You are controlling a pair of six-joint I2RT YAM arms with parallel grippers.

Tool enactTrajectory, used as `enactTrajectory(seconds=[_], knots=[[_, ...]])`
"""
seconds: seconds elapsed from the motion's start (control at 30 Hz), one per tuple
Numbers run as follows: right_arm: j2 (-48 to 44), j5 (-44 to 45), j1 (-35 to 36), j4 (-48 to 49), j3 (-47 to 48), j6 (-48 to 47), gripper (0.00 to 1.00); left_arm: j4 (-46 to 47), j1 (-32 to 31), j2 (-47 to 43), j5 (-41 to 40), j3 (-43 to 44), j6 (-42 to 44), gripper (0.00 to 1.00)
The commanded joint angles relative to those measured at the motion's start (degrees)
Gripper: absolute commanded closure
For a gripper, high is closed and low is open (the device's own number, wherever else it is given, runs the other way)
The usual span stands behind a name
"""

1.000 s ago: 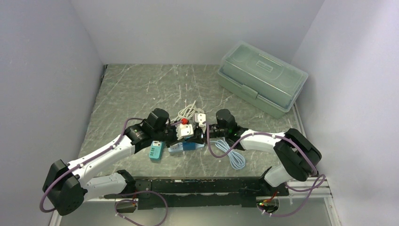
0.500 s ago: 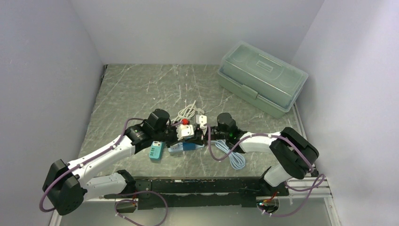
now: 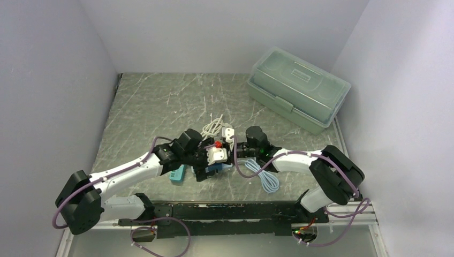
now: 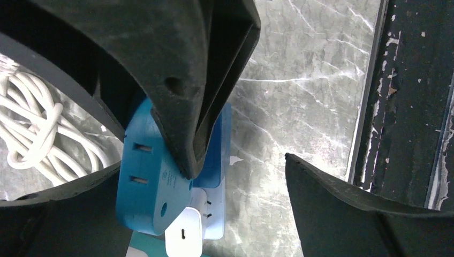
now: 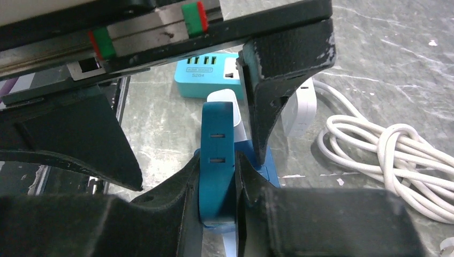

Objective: Insert the plug
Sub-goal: Insert the plug into the socket.

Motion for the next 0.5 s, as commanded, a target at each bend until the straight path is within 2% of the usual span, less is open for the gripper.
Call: enactTrajectory(seconds=[0.0, 0.13, 0.33, 0.47], knots=[[4.19, 0.58, 0.49, -16.03, 0.64, -1.17, 1.0, 1.44, -0.16, -0.69, -0.05, -1.95, -1.34, 0.0], [3.68, 0.38, 0.53, -19.24, 1.38, -2.73, 1.0, 5.85, 0.3, -1.2, -2.49, -3.99, -1.4, 0.03], [1.78, 0.09, 0.54, -21.4, 1.33, -3.43, 1.0, 12.07, 1.68, 0.23, -2.11, -6.57, -0.2, 0.29], [0.55, -0.1, 0.47, -21.86, 1.68, -3.73, 1.0, 12.68, 2.65, 1.19, -0.95, -7.22, 1.12, 0.33]])
